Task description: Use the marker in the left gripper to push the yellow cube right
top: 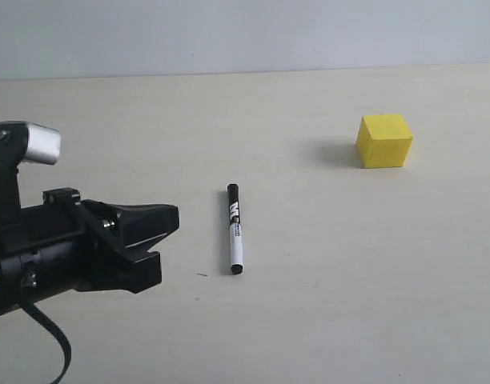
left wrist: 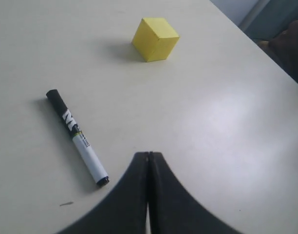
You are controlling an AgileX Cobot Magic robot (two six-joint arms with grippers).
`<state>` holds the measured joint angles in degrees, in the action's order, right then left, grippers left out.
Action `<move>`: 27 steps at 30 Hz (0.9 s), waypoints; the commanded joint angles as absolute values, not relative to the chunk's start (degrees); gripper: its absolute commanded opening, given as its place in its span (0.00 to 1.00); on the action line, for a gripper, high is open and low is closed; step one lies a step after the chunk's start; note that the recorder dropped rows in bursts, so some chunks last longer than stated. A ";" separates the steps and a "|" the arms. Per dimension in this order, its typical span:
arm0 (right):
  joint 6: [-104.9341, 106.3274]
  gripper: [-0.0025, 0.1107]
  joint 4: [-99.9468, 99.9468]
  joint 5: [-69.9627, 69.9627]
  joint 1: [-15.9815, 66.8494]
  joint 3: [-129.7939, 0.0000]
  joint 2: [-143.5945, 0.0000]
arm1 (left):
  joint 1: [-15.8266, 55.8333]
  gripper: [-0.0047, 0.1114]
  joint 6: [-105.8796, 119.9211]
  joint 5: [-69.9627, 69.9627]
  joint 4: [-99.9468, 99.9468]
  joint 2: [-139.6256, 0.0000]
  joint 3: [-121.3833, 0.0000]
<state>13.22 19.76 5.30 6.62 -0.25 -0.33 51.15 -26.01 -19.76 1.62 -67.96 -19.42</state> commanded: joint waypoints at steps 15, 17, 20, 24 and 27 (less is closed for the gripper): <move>13.37 0.02 19.75 5.02 6.69 0.00 0.00 | 50.30 0.04 -15.52 -21.82 1.25 -65.91 -18.92; 13.37 0.02 19.75 5.02 6.69 0.00 0.00 | 49.76 0.04 -13.67 -21.97 1.39 -65.42 -18.92; 13.37 0.02 19.75 5.02 6.69 0.00 0.00 | 49.15 0.04 -13.82 -18.81 1.39 -62.68 -18.55; 13.37 0.02 20.43 5.02 6.69 0.00 0.00 | 46.39 0.04 -13.69 -7.49 1.39 -54.54 -17.46; 13.37 0.02 20.63 5.02 6.69 0.00 0.00 | 41.12 0.04 -13.69 -7.54 1.39 -44.16 -12.56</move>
